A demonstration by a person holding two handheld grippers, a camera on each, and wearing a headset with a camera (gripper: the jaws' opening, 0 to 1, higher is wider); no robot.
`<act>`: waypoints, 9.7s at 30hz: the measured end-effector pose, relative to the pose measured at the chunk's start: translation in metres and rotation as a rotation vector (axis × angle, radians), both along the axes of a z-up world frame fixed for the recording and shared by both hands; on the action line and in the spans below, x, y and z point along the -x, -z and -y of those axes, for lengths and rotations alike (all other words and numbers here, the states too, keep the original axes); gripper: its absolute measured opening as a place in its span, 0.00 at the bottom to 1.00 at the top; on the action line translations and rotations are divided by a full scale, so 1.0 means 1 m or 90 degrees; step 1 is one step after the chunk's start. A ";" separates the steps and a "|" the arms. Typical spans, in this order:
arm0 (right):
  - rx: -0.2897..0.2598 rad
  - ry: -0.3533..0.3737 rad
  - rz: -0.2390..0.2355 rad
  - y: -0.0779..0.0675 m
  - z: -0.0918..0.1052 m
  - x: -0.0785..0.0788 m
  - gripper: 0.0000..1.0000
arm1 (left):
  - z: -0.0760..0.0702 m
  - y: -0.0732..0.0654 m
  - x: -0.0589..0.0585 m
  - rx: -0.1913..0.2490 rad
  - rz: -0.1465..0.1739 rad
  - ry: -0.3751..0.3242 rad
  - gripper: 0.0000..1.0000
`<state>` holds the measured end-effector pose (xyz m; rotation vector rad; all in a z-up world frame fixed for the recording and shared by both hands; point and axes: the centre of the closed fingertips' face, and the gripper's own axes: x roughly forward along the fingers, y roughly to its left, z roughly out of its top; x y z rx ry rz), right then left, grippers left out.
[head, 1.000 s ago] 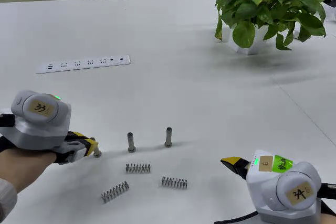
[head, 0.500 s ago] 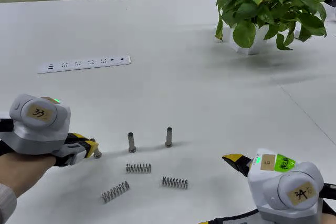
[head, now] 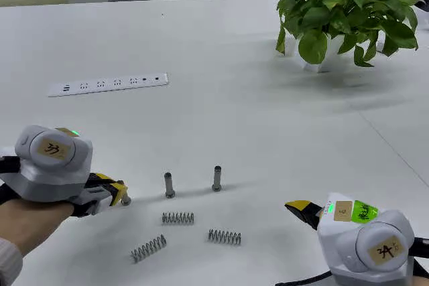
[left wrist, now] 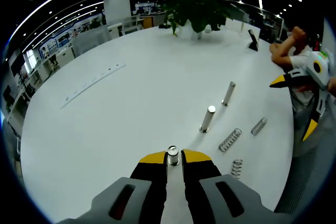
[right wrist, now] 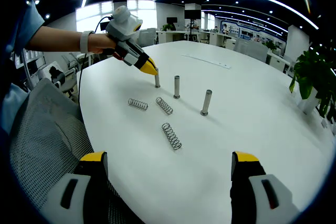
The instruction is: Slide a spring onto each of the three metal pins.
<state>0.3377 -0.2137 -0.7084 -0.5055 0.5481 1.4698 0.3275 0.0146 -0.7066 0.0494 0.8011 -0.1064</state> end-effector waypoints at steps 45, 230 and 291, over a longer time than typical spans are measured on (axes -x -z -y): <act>0.011 0.009 0.015 0.000 0.005 -0.014 0.99 | 0.027 -0.039 0.027 0.076 0.152 0.048 1.00; -0.030 -0.318 -0.067 -0.070 -0.067 0.067 0.12 | 0.166 -0.036 0.055 0.135 0.123 0.425 0.10; 0.157 -0.522 0.031 -0.045 -0.061 0.076 0.13 | 0.185 -0.032 0.050 0.144 0.115 0.453 0.09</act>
